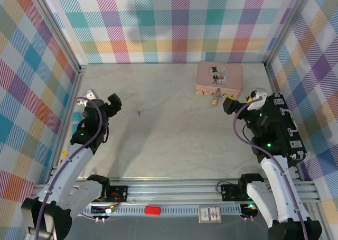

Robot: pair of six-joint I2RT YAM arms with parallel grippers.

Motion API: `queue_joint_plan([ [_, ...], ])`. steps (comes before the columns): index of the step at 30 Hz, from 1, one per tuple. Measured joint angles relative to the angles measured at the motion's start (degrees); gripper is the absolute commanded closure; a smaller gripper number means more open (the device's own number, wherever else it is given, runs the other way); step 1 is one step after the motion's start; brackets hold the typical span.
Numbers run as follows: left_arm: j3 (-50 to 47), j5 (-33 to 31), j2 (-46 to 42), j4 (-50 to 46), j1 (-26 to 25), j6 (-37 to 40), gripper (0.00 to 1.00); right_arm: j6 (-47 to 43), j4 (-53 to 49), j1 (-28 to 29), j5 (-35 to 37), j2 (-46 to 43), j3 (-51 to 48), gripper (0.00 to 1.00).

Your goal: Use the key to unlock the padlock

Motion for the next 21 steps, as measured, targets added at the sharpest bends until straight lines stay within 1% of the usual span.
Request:
queue_joint_plan([
  [2,0.0,-0.1,-2.5,-5.2,0.0,-2.1,0.00,2.6,-3.6,0.0,0.1,-2.4,0.0,0.01],
  [5,-0.1,0.7,-6.5,-10.5,0.0,-3.0,0.00,5.9,-5.1,0.0,0.0,-5.0,-2.0,0.01],
  [7,-0.5,3.5,-9.0,-12.5,0.0,-2.8,0.00,7.2,-5.4,0.0,-0.4,-5.1,-3.5,0.01],
  [10,-1.1,9.5,-9.8,-14.6,0.0,-2.4,0.00,8.4,-5.9,0.0,0.5,-2.4,-3.8,0.01],
  [13,-1.3,15.0,-7.4,-16.1,0.0,-2.2,0.00,8.6,-5.9,0.0,0.6,1.1,-3.8,0.01],
  [16,-1.6,18.9,-3.5,-16.8,-0.7,-2.3,0.00,8.6,-5.9,0.0,-0.9,4.3,-3.8,0.01],
  [18,-1.7,20.6,-0.6,-17.0,-1.9,-2.6,0.00,8.6,-4.9,0.5,-1.7,5.4,-4.2,0.01],
  [21,-1.6,21.8,3.4,-16.8,-4.6,-2.9,0.04,8.6,-1.6,2.2,-1.7,5.9,-7.2,0.01],
])
